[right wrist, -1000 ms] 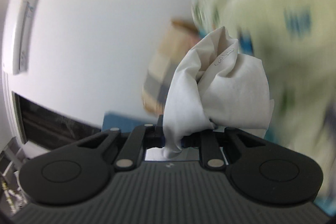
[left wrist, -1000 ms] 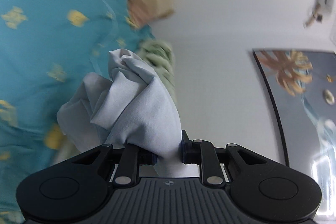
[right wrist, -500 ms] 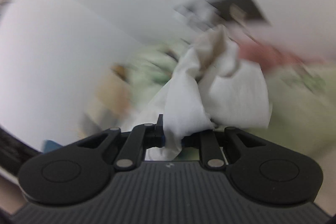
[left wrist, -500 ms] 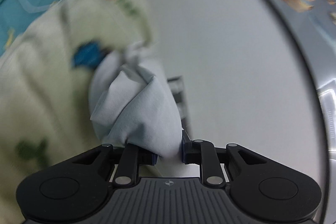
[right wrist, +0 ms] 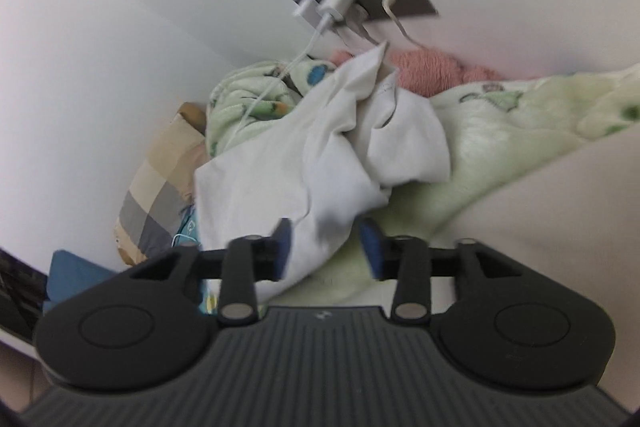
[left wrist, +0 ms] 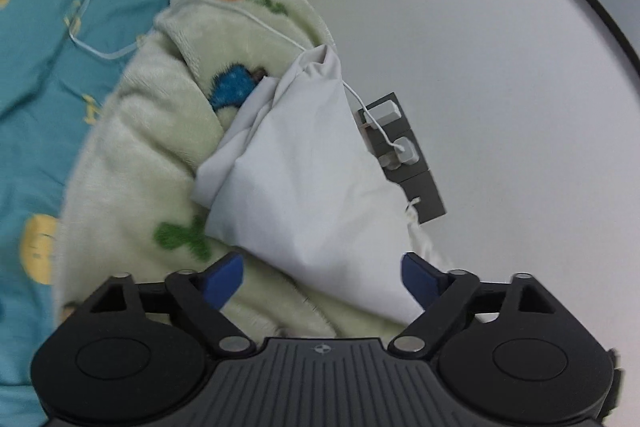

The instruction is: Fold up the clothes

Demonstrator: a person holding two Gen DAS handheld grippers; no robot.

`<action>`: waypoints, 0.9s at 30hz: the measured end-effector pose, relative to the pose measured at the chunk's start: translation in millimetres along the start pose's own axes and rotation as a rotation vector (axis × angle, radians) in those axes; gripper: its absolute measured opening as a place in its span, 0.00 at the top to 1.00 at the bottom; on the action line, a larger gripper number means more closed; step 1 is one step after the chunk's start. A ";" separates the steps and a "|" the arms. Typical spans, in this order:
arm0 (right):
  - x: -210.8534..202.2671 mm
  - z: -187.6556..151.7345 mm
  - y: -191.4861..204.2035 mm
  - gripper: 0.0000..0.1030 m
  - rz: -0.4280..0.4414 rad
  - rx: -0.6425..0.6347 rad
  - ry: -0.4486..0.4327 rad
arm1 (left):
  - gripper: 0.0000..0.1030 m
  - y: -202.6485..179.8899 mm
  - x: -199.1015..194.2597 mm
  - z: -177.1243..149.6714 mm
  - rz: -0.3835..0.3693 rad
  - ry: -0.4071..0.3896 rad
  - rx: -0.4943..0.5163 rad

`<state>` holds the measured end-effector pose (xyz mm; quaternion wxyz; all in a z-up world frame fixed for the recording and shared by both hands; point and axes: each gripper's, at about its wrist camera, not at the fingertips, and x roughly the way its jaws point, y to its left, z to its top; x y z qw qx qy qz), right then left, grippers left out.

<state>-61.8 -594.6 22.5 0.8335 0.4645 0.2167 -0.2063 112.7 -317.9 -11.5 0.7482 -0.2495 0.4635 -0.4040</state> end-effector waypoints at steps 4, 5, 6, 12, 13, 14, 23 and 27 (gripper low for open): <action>-42.8 -16.6 16.8 0.47 -0.006 -0.099 -0.049 | 0.00 -32.0 -50.7 -13.0 0.032 -0.048 0.102; -52.5 -21.1 22.7 0.46 -0.007 -0.135 -0.063 | 0.00 -44.9 -68.0 -18.9 0.039 -0.061 0.141; -63.0 -26.6 29.1 0.46 -0.006 -0.173 -0.076 | 0.00 -52.9 -80.8 -23.9 0.055 -0.072 0.181; -114.3 -66.1 59.2 0.19 0.014 -0.391 -0.204 | 0.00 -88.4 -161.4 -63.4 0.129 -0.189 0.368; -118.5 -72.7 63.2 0.21 0.008 -0.430 -0.223 | 0.00 -92.5 -172.9 -71.0 0.143 -0.218 0.400; -122.9 -80.4 67.8 0.21 -0.004 -0.470 -0.240 | 0.00 -96.4 -183.8 -78.7 0.158 -0.248 0.433; -141.8 -145.4 81.9 0.21 -0.038 -0.627 -0.341 | 0.00 -114.8 -249.3 -130.8 0.275 -0.403 0.630; -140.8 -166.2 83.5 0.21 -0.054 -0.651 -0.354 | 0.00 -112.7 -262.3 -141.1 0.296 -0.430 0.659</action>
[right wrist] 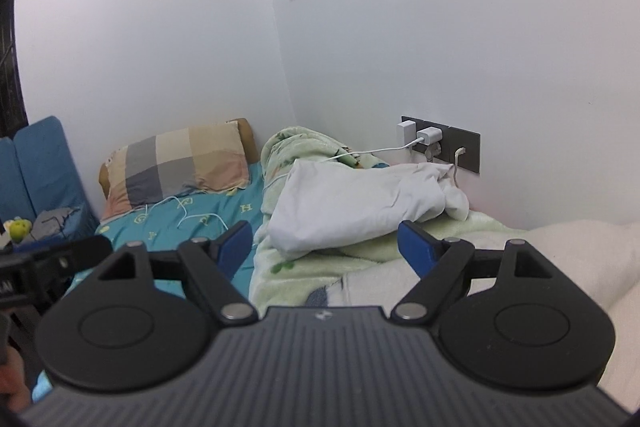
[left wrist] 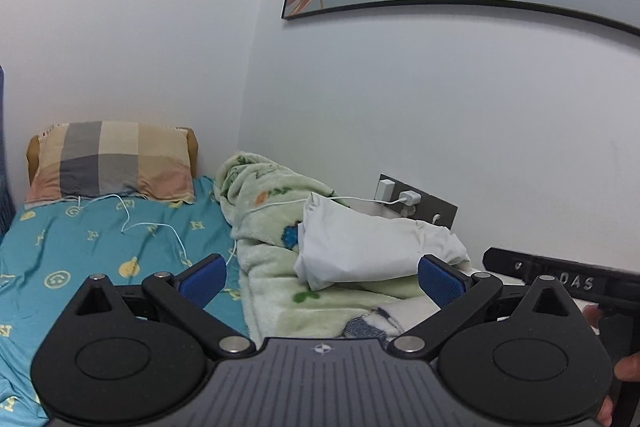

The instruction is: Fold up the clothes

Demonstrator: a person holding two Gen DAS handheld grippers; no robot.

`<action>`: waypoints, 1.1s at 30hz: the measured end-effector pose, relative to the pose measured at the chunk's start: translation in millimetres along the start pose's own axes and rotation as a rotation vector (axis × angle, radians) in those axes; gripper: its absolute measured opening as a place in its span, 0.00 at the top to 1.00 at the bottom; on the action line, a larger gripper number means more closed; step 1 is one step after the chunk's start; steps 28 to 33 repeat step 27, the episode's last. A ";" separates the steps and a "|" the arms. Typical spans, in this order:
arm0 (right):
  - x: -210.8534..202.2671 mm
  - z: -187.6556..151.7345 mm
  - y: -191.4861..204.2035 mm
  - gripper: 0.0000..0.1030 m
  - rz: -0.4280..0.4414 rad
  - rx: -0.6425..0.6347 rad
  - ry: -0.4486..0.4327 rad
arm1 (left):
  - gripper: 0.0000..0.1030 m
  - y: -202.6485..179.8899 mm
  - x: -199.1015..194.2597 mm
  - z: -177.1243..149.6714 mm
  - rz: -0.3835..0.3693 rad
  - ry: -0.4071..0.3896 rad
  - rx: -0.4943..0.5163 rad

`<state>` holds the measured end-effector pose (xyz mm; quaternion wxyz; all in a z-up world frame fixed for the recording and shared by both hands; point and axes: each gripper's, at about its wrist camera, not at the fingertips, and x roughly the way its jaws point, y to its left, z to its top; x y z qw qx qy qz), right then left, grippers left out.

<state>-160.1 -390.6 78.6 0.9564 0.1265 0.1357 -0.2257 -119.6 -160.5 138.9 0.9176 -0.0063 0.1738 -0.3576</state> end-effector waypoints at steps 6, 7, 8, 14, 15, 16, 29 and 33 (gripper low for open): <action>-6.4 -10.7 18.5 0.21 -0.037 -0.035 -0.025 | 0.00 3.7 -3.4 -14.3 0.025 0.012 0.039; -6.9 -11.7 20.1 0.21 -0.040 -0.037 -0.025 | 0.00 4.7 -2.0 -16.8 0.027 0.015 0.044; -7.4 -12.8 21.6 0.21 -0.043 -0.040 -0.026 | 0.00 5.9 -1.0 -18.7 0.024 0.018 0.045; -8.0 -18.6 28.6 0.21 -0.071 -0.068 -0.025 | 0.00 10.0 2.9 -23.3 0.022 0.034 0.045; -7.7 -19.0 28.8 0.21 -0.072 -0.070 -0.023 | 0.00 10.5 2.6 -23.2 0.022 0.034 0.044; -7.5 -19.4 29.0 0.21 -0.074 -0.072 -0.020 | 0.00 10.8 2.3 -23.0 0.023 0.033 0.044; -12.5 -18.9 32.8 0.21 -0.077 -0.089 -0.020 | 0.00 11.5 0.3 -22.2 0.026 0.035 0.048; -12.5 -18.9 32.8 0.21 -0.077 -0.089 -0.020 | 0.00 11.5 0.3 -22.2 0.026 0.035 0.048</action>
